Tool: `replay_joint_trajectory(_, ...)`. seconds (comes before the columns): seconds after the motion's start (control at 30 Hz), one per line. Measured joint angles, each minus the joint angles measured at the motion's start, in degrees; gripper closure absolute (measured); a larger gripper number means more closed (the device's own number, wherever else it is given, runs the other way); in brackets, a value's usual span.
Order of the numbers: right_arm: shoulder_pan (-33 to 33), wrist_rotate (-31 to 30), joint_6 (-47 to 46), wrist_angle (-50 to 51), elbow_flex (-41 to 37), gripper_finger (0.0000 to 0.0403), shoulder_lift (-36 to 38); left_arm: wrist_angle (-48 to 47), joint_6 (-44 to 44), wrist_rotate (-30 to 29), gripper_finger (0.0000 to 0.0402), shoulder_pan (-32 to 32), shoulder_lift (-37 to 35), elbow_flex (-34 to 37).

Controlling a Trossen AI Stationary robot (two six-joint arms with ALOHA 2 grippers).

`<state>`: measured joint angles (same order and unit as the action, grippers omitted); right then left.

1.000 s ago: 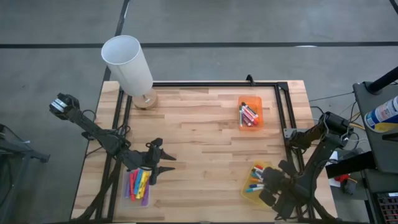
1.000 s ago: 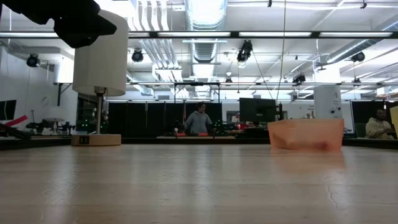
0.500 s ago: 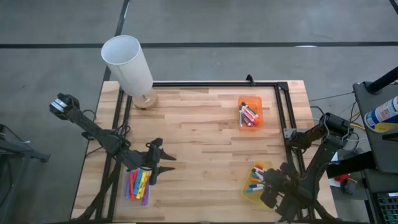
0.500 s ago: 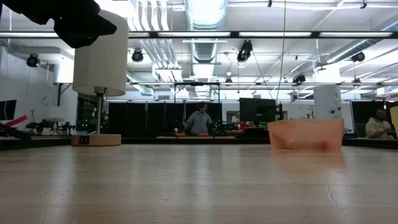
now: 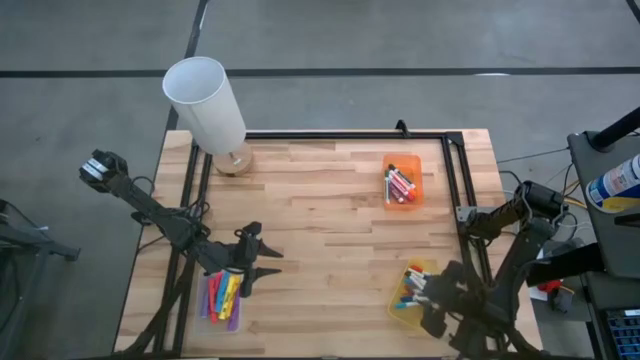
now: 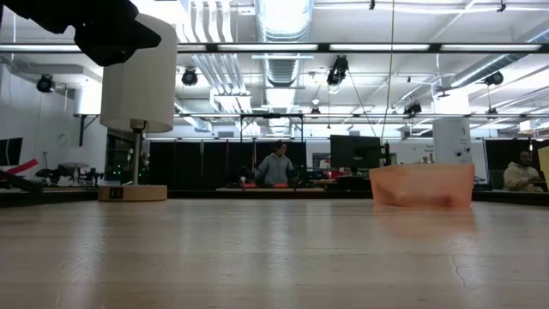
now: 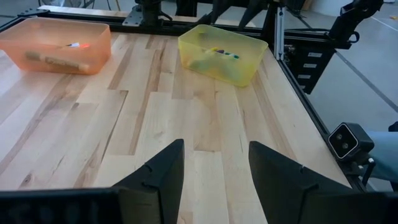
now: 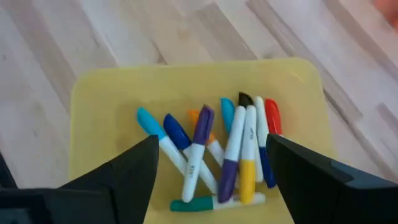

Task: Pick & Place Markers
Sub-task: Return to Home Position

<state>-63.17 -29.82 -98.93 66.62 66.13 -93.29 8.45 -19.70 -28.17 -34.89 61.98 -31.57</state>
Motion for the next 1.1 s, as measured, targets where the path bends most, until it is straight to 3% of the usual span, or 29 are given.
replay_joint_trajectory(0.1,-0.15,-5.78,2.05,-0.34,-0.03,0.0109,-0.11,-0.02,0.04,0.01,0.0227,-0.02,0.00,-0.01)
replay_joint_trajectory(0.23,0.18,-21.79,9.05,-6.53,-1.02,0.0113,-0.09,1.12,4.55,-0.51,0.0227,0.00,-0.10,-0.01)
replay_joint_trajectory(0.43,4.78,-24.14,20.92,-15.85,-4.86,0.0130,0.57,1.40,6.13,-0.87,0.0227,0.02,-0.15,0.00)
replay_joint_trajectory(0.5,7.19,-23.76,28.39,-23.03,-7.30,0.0137,1.02,5.21,6.10,-0.47,0.0227,0.42,-0.13,0.00)
replay_joint_trajectory(0.57,9.81,-22.67,37.63,-31.81,-10.14,0.0144,2.01,8.80,6.88,4.06,0.0227,2.68,-0.31,0.05)
replay_joint_trajectory(0.7,15.77,-18.46,57.26,-51.05,-16.21,0.0159,4.79,19.33,8.47,26.05,0.0227,10.32,0.06,3.67)
replay_joint_trajectory(0.77,19.12,-15.60,67.04,-60.30,-19.20,0.0165,7.10,22.94,6.51,32.56,0.0227,14.85,-0.24,6.11)
replay_joint_trajectory(0.93,28.81,-4.78,86.59,-83.20,-28.79,0.0174,15.30,24.13,6.13,31.05,0.0227,22.73,-3.41,11.70)
replay_joint_trajectory(1.1,35.85,1.26,94.23,-89.24,-37.06,0.0177,26.95,24.53,6.58,31.87,0.0227,26.19,-11.20,16.15)
